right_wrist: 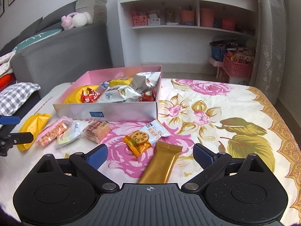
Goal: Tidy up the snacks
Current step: 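Withdraw both grippers from the box toward the remaining snacks, then grasp the pink wrapped bar with the left gripper while the right grasps the gold bar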
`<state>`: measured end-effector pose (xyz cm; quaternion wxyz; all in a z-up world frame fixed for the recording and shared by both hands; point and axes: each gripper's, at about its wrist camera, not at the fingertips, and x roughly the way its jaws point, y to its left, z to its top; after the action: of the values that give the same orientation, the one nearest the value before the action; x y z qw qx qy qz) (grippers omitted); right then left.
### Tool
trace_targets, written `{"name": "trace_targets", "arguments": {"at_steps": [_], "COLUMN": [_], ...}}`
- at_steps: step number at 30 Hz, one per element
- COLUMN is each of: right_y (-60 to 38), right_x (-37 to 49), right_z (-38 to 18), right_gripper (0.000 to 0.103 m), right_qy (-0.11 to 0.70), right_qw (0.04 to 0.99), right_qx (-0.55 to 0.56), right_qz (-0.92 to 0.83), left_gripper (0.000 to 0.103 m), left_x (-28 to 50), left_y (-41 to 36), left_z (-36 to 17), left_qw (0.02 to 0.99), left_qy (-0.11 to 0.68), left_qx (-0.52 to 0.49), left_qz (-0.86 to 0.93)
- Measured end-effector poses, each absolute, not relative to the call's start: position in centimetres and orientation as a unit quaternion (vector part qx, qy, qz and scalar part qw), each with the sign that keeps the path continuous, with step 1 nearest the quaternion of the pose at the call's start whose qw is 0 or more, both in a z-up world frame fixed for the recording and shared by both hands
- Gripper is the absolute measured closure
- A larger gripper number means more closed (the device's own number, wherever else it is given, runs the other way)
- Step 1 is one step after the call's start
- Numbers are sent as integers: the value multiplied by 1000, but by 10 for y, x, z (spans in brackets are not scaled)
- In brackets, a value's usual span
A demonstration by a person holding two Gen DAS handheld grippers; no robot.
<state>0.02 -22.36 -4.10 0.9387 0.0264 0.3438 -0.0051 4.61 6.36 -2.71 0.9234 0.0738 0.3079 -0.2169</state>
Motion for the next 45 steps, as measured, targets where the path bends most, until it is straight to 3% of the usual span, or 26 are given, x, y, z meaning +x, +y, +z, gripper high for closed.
{"name": "trace_targets", "arguments": {"at_steps": [14, 24, 29, 35, 39, 42, 45], "right_y": [-218, -222, -231, -233, -230, -229, -227], "right_x": [-2, 3, 6, 7, 8, 9, 10], "right_z": [-68, -76, -78, -77, -76, -74, -71], "right_gripper": [5, 5, 5, 8, 15, 27, 51], "right_qy": [378, 396, 399, 396, 393, 392, 389], "right_qw": [926, 918, 917, 918, 919, 920, 921], "right_qx": [8, 5, 17, 14, 12, 12, 12], "right_qz": [-3, -2, -15, -23, -19, -13, -5], "left_gripper": [38, 54, 68, 73, 74, 74, 74], "left_x": [70, 83, 83, 83, 83, 82, 82], "left_y": [47, 54, 54, 49, 47, 46, 45], "left_z": [-43, -48, -46, -44, -43, -42, -40], "left_qw": [907, 902, 899, 899, 900, 899, 899], "left_qy": [350, 385, 390, 393, 395, 397, 399], "left_qx": [51, -2, -9, -7, -8, -8, -10], "left_qz": [-227, -195, -198, -191, -185, -183, -181]}}
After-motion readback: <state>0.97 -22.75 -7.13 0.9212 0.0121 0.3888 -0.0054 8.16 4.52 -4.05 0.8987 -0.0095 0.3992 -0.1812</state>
